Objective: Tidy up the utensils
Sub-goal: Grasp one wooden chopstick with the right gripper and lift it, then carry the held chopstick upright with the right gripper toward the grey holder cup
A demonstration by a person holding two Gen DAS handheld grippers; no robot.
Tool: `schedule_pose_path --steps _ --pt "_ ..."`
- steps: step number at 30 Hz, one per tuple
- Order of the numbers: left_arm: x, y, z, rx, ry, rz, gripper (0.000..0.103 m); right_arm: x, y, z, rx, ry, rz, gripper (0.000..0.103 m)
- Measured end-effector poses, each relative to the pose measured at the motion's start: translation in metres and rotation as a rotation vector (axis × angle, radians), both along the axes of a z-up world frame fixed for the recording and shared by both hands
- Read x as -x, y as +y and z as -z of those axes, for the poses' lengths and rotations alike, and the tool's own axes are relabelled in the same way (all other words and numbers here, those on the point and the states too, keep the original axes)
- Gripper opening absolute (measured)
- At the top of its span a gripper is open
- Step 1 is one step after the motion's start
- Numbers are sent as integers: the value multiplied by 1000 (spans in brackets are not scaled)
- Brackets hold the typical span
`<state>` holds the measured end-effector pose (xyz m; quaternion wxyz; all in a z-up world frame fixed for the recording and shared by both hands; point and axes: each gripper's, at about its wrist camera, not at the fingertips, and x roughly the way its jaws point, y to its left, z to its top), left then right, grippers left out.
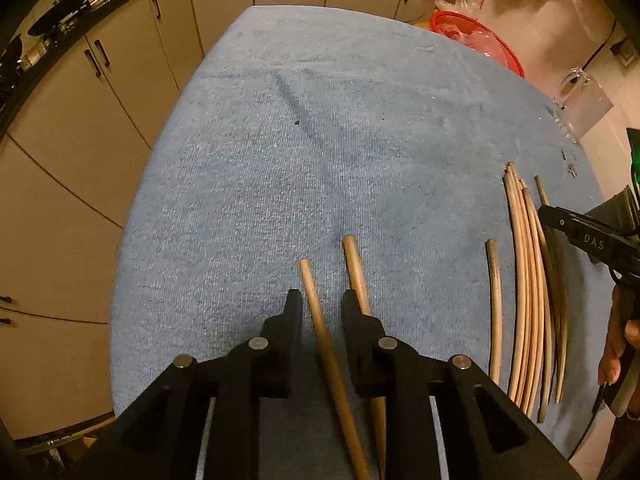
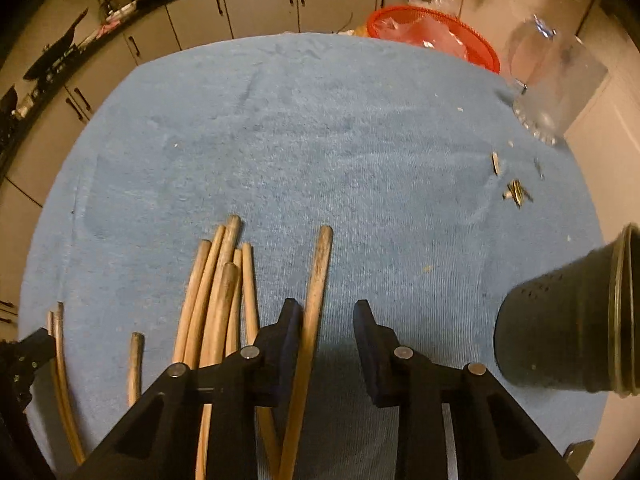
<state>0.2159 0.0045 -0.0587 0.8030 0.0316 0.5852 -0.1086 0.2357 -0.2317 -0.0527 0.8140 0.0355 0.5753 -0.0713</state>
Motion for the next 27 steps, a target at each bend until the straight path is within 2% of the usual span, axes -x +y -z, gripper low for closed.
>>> schedule_pose_path --steps 1,3,6,10,12,15,17,20,23,26,27 --pt "-1 -3 0 -7 -2 -3 20 -3 4 -1 4 2 -18 19" --pt "0 -4 -1 -14 -16 -23 7 -7 7 -1 0 9 -40 8" --pt "12 0 -9 66 -38 -15 6 -3 5 -6 -76 -4 -38 7" --pt "36 5 -40 104 -137 -18 6 22 1 -34 -134 -105 -36 7" --pt "48 8 -59 124 -189 -18 6 41 -2 -54 -203 -186 -44 7" --pt "68 10 -84 137 -251 1 6 69 -2 -79 -233 -273 -56 7" --pt "85 8 -103 155 -293 19 6 90 -2 -96 -296 -343 -71 7" --pt "109 13 -128 175 -361 42 6 124 2 -124 -311 -443 -101 7" --pt "124 8 -140 204 -399 71 6 148 11 -139 -302 -515 -123 7" --pt "126 0 -149 214 -419 95 6 170 17 -152 -298 -567 -131 7" --pt "124 0 -150 212 -398 99 6 175 17 -155 -301 -569 -131 7"
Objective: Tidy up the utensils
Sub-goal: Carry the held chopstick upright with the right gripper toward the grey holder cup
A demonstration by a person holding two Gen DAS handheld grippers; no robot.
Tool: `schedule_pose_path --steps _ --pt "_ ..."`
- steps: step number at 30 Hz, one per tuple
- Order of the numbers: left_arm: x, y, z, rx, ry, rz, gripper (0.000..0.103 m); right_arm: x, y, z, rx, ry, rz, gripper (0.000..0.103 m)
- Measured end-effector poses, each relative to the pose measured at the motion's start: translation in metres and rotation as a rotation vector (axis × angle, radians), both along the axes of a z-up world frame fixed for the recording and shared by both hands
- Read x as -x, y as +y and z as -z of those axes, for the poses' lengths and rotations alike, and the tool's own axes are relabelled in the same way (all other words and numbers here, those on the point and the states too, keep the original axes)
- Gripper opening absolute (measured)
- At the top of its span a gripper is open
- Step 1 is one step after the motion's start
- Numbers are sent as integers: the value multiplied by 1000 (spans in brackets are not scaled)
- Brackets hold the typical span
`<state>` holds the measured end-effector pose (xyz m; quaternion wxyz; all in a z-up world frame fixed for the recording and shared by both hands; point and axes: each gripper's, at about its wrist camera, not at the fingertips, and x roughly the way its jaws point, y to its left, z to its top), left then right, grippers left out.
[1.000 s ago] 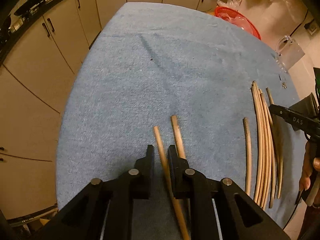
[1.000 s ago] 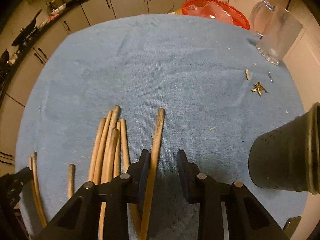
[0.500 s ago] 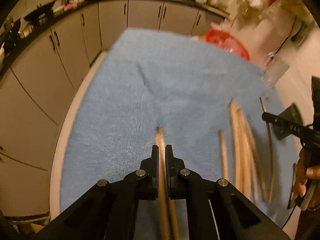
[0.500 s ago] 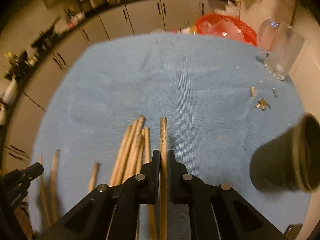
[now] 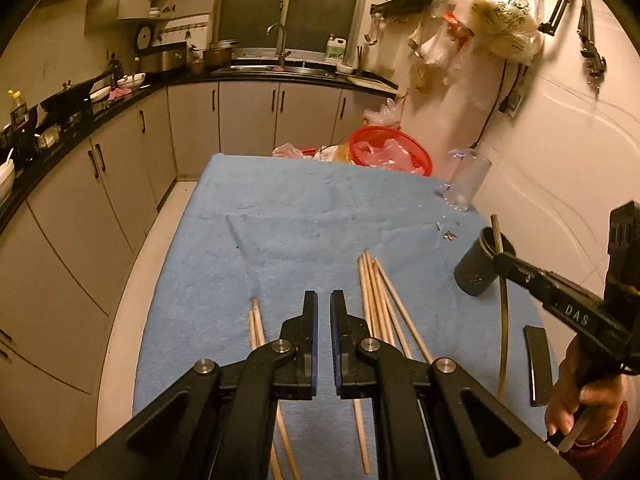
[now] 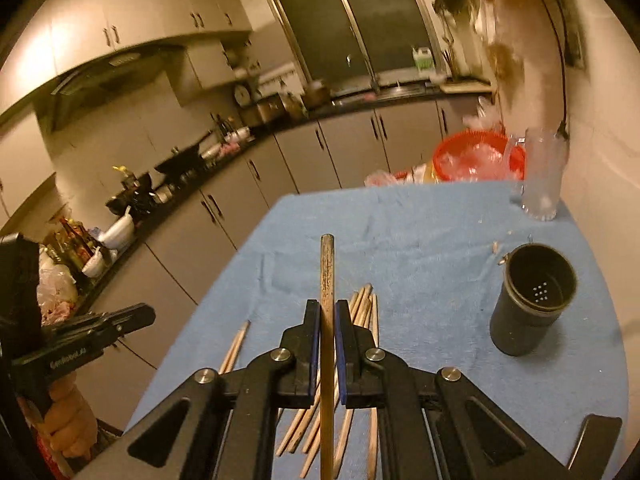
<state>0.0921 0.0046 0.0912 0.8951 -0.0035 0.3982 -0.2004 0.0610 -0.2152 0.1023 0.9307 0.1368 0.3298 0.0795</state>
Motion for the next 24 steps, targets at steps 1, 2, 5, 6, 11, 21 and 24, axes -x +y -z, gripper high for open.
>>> schedule_pose_path --steps 1,2,5,6,11,21,24 --pt "-4 -2 3 -5 33 0 6 3 0 0 -5 -2 4 7" --pt "-9 -1 7 -5 63 0 6 4 -1 2 -8 3 4 7" --pt "-27 3 29 -52 160 -34 22 9 -3 7 -19 23 0 7" --pt "-36 6 41 -57 202 -51 23 10 -3 9 -25 29 -2 7" --pt "-79 20 100 -108 378 -138 23 14 -5 19 -34 51 -19 7" --pt "-95 20 141 -174 458 -170 23 8 -3 33 -52 92 -19 7" --pt "-99 13 145 -186 452 -159 23 8 -1 34 -46 94 -24 7"
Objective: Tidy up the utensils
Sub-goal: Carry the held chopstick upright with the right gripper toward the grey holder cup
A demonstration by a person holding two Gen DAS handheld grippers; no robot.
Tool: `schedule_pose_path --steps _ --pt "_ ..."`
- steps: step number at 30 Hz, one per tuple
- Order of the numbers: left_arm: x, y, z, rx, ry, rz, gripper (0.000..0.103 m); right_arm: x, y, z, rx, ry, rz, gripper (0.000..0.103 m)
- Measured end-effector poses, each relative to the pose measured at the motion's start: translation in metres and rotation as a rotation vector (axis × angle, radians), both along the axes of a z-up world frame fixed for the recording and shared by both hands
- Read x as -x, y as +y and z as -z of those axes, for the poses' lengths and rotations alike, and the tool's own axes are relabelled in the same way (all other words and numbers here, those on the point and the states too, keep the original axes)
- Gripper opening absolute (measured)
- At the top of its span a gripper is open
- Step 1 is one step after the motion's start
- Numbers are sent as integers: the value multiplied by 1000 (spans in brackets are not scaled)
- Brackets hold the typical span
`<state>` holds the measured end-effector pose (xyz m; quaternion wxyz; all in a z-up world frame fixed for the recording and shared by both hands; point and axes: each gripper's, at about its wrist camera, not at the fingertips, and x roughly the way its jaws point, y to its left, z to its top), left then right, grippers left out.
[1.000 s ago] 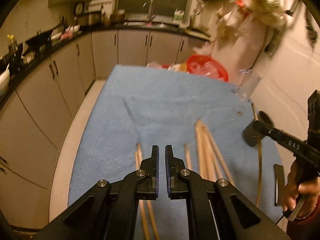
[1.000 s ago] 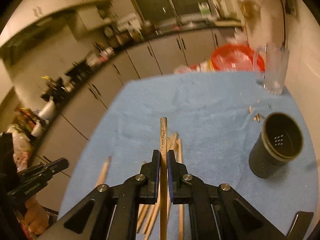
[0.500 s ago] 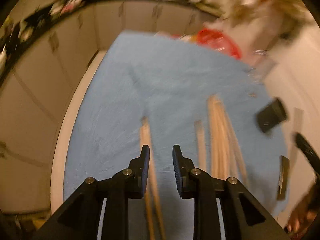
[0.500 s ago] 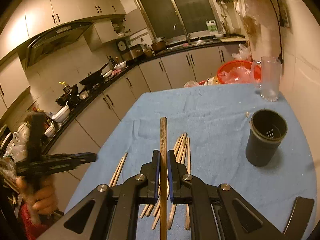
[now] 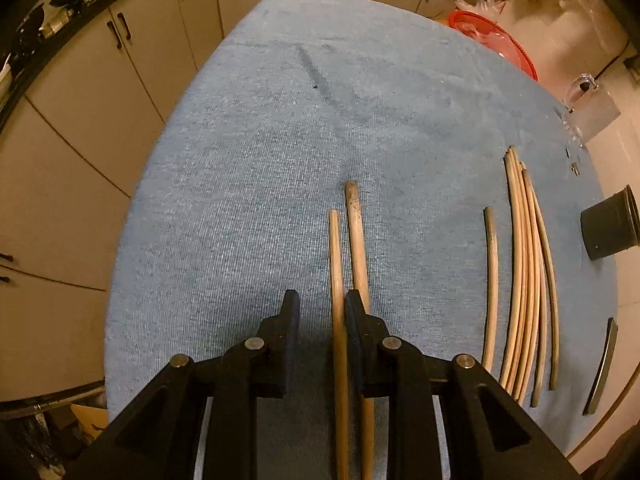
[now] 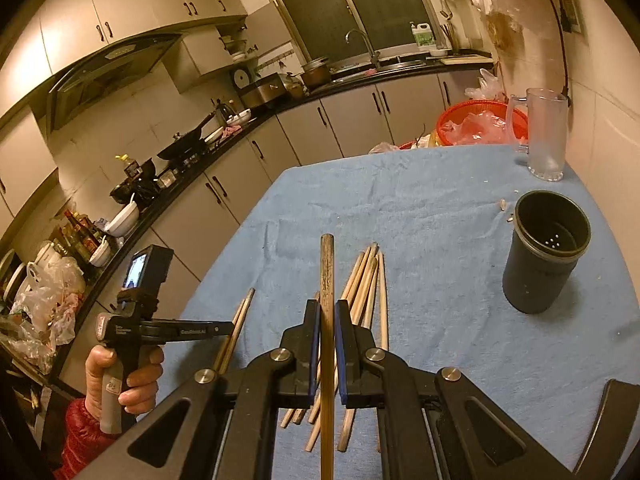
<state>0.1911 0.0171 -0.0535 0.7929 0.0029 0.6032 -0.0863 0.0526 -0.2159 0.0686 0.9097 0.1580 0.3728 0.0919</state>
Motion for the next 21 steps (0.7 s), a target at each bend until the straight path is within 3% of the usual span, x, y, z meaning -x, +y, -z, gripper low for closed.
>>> schedule_pose_path --steps 7,8,12,15,21 --pt "-28 -27 6 -109 -69 3 20 -7 3 5 5 23 1 7" --pt "-30 -30 6 -112 -79 4 6 -8 3 5 5 26 3 7" --pt "-22 -28 1 -67 -87 1 5 -5 2 3 10 23 6 7" --pt "-3 -22 -19 -16 -139 7 5 -2 1 -2 12 10 8 7" --pt "42 -14 -90 68 -312 25 5 11 5 -17 23 -66 13 7"
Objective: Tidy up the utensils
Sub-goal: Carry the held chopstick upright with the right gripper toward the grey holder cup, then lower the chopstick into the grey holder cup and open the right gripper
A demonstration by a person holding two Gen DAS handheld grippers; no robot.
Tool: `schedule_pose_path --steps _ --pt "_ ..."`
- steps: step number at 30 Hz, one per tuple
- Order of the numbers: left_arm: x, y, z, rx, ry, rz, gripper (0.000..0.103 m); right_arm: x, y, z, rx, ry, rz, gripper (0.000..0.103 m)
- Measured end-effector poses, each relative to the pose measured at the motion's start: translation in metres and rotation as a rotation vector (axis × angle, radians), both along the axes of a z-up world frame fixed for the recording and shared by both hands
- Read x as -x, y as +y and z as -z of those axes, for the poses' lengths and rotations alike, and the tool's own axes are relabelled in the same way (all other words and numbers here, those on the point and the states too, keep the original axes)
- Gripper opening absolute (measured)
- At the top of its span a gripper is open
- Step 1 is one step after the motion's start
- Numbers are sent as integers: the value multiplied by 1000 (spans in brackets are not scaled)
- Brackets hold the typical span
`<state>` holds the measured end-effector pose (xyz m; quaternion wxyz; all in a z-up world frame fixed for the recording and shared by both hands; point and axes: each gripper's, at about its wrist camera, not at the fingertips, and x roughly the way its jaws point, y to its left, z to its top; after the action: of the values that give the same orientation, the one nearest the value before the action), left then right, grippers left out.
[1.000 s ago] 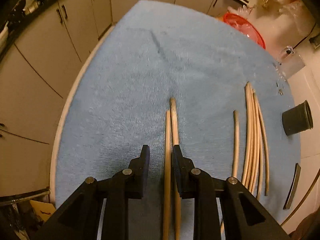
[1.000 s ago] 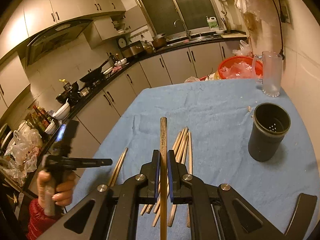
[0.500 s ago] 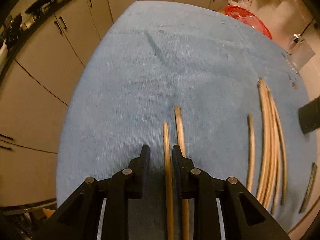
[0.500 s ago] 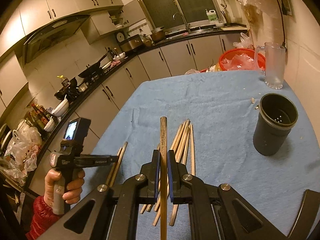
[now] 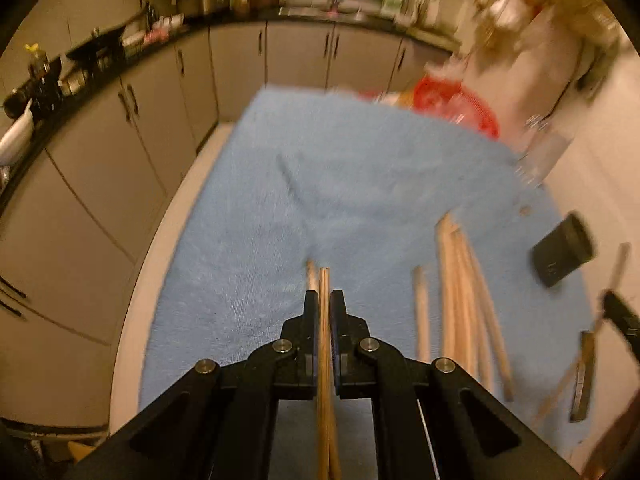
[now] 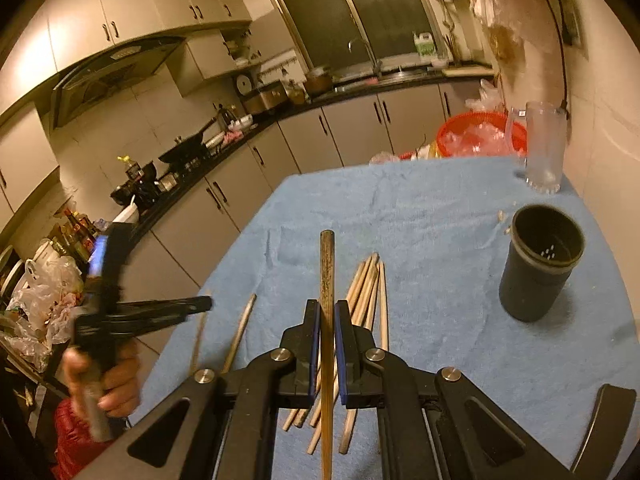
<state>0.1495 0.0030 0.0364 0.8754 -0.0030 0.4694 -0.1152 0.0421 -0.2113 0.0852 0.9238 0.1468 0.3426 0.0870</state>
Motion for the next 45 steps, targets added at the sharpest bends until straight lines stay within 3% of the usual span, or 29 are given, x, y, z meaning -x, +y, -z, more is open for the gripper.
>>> schedule_pose_path --steps 4,12,27,35,45 --pt "27 -5 -44 32 -109 27 5 12 3 -9 16 -51 0 7" --pt "62 -20 -85 71 -208 110 5 25 -3 -19 4 -94 10 7" --pt "61 -49 -118 83 -221 153 5 29 -41 -38 -35 -179 87 7" --pt "50 -76 -139 121 -221 206 5 24 -92 -68 -29 -261 208 7" --pt "35 -141 -177 166 -253 301 5 3 -161 -92 -58 -319 370 7"
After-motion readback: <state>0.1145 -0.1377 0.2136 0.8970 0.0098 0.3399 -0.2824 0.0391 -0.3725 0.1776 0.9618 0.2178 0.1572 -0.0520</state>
